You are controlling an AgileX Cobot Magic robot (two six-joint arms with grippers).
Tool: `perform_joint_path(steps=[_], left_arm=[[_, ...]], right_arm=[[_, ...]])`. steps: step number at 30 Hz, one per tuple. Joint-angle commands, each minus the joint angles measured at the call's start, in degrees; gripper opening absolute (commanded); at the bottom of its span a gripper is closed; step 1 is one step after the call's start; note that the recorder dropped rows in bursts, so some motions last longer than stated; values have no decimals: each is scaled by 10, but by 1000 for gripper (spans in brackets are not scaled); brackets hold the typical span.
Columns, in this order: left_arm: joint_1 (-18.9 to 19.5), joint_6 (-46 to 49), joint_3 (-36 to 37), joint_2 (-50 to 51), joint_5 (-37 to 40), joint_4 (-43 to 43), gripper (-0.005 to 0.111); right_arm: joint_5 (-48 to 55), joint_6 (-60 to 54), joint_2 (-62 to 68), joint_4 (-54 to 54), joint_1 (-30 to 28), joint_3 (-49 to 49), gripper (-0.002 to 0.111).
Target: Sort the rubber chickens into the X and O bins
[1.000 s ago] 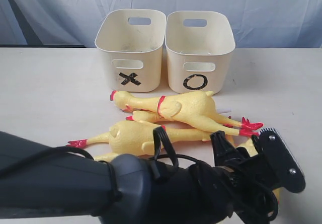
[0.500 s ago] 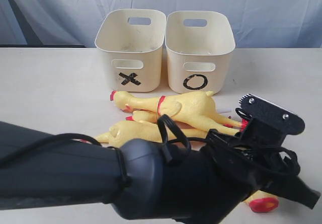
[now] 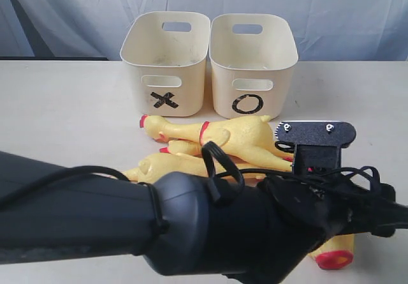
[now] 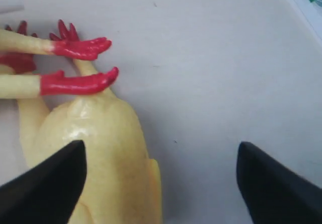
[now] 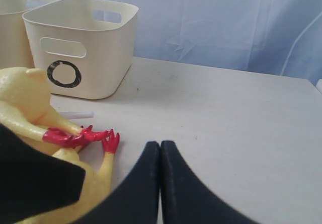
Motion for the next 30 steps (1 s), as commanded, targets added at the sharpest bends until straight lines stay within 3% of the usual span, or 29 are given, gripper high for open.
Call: perform_joint_path(steps=[1,3,10,30], left_arm=[[-2,3,-2,1,37,-2,96],[-2,3,-2,1,32,-2,105],[0,7,-2,1,-84,-2,105],[15,24,-2,15,-44,-2,105]], right_arm=[[-6,1,-4,-1,-2,1,-1],[-6,1,-4,-1,-2,1,-1],[-6,1,-4,-1,-2,1,-1],[-6,1,-4,-1,-2,1,-1]])
